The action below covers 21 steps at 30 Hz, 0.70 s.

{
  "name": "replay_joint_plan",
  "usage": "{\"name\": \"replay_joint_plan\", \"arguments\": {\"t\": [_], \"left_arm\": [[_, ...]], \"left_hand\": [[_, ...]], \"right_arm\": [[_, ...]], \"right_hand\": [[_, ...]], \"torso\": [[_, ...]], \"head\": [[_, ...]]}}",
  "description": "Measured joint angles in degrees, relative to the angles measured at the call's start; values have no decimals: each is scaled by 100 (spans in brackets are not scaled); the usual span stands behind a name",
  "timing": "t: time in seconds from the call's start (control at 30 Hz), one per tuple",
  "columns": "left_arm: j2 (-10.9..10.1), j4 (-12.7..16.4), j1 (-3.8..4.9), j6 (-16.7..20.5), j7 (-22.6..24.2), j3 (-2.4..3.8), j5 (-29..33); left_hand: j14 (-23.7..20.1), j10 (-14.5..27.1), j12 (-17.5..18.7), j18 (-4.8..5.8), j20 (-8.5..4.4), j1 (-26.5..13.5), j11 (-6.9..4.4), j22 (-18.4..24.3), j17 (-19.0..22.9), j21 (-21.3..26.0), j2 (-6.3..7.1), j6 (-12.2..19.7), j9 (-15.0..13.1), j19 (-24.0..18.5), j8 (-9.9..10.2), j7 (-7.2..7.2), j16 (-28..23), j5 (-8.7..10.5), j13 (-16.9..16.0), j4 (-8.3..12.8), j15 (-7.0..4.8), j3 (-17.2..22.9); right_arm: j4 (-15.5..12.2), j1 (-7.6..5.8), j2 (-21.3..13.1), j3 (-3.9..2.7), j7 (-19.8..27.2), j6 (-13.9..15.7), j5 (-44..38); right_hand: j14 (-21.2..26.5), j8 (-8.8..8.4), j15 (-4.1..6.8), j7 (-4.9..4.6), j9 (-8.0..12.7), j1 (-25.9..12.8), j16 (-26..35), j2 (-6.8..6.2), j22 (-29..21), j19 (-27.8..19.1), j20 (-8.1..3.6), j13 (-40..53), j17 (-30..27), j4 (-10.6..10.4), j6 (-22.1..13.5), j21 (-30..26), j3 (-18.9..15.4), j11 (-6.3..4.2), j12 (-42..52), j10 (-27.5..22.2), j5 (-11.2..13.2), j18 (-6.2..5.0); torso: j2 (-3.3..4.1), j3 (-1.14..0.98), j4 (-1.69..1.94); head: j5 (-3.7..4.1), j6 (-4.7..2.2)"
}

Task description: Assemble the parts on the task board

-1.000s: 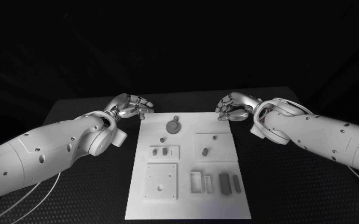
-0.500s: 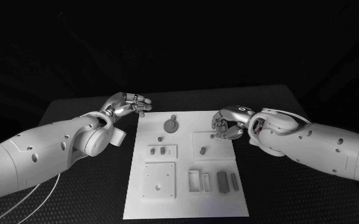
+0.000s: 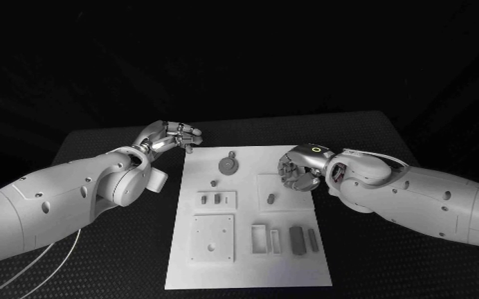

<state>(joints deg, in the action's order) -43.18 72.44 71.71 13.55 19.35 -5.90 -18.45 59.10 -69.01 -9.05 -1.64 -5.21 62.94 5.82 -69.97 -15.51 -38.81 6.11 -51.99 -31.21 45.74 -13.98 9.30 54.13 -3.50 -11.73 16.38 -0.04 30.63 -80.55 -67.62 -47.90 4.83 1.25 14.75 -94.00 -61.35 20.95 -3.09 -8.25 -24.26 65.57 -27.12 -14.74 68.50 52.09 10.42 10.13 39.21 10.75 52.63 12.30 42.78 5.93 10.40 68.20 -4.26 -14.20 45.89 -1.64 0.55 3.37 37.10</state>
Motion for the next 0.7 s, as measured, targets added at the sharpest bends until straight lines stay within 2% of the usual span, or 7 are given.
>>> {"name": "replay_joint_plan", "arguments": {"t": [0.13, 0.23, 0.47, 0.7], "left_arm": [[-1, -2, 0, -9, 1, 0, 8], [-3, -3, 0, -15, 1, -1, 13], [-6, -6, 0, -34, -1, -1, 19], [-9, -2, 0, -51, -7, -1, 23]], "left_hand": [[0, 0, 0, 12, 0, 0, 0, 0, 0, 22, 0, 0, 0, 0, 0, 0, 0, 0, 0, -14, 0, -13], [0, 0, 0, 33, 0, 0, 0, 0, 0, 22, 0, 0, 0, 0, 0, 0, 0, 0, 0, -14, 0, -13], [-1, 0, 0, 35, 1, 0, 0, -1, -7, 22, 0, 21, 1, 1, 0, 20, -22, 0, 5, -14, -1, -13], [17, -1, 0, 38, 1, 0, -1, -1, -13, 22, 0, 22, 1, 1, 0, 19, -22, 0, 5, 2, 17, -29]], "right_arm": [[2, -1, 26, 11, -27, 17, -63], [3, -1, 45, 21, -44, 31, -106], [-30, 0, 95, 50, -113, 65, -294], [-35, -12, 146, 86, -229, 94, -569]], "right_hand": [[-29, 0, 11, 23, 0, 20, 21, -20, 22, 43, -2, 33, 38, -32, 51, 0, 66, -1, -27, 42, 55, 0], [-86, 0, 29, 50, -12, 43, 21, -43, 50, 72, -31, 57, 78, -51, 116, 0, 131, -39, -28, 104, 115, -1], [-235, 97, 96, 102, -78, 165, -4, 19, 138, 246, -83, 167, 230, -31, 289, 49, 316, -104, -26, 288, 115, 0], [-274, 129, 134, 128, -118, 165, -47, 19, 218, 319, -114, 269, 348, 1, 352, 101, 348, -158, 25, 345, 115, 0]], "torso": [[-1, 4, 2], [-1, 5, 2], [-2, 5, 2], [-2, 5, 1]], "head": [[2, 5], [3, 12], [-4, 30], [-5, 48]]}}
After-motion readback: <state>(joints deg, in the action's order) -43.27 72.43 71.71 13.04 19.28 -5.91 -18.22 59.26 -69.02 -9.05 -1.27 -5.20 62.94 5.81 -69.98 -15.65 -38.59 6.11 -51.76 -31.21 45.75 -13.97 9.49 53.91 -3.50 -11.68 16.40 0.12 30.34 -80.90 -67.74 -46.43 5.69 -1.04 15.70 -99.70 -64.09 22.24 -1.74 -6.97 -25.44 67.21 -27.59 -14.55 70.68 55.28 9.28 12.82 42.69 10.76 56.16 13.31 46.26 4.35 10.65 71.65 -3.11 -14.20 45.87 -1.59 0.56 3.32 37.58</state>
